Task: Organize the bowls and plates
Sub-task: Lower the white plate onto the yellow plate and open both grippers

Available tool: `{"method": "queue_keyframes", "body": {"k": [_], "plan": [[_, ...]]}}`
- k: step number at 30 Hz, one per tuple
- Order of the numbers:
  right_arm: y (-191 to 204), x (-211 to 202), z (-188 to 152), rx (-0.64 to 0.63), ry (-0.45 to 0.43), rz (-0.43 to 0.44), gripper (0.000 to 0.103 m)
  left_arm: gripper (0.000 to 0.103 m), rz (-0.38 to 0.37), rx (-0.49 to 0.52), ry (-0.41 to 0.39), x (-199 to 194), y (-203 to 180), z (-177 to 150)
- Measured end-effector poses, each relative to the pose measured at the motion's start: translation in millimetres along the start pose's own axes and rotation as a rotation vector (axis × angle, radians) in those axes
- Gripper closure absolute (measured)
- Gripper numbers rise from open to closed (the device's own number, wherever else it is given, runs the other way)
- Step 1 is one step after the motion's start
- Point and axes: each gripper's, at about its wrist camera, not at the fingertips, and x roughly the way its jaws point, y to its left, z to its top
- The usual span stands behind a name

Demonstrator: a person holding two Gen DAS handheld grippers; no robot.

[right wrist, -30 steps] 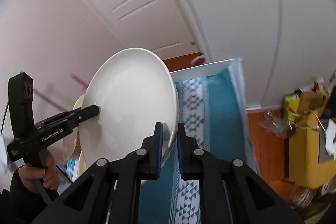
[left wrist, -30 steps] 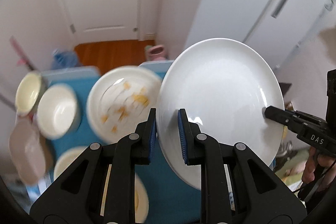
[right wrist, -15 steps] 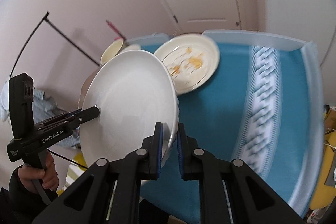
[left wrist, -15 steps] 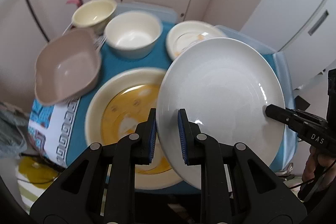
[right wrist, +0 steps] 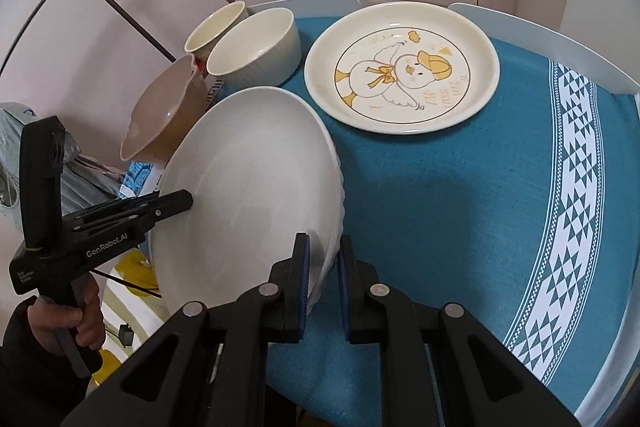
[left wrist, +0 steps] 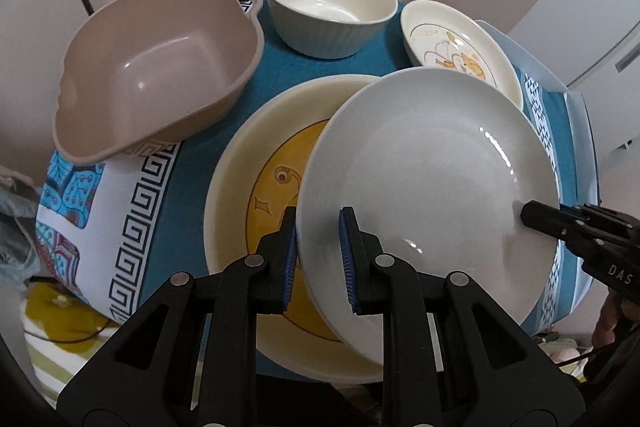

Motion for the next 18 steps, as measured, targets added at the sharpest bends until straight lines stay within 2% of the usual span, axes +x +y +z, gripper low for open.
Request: {"method": "queue_keyframes", "body": {"k": [10, 15, 18], "plan": [[16, 4, 6, -0.074, -0.002, -0.062, 0.091, 0.086, 0.083, 0.068, 0.032, 14, -4, -2], [21, 6, 7, -0.1, -0.008, -0.093, 0.091, 0.086, 0.115, 0.101, 0.02, 17, -11, -4], [21, 10, 7, -0.097, -0.001, -0.099, 0.091, 0.086, 0.165, 0.138, 0.008, 16, -17, -6]]}}
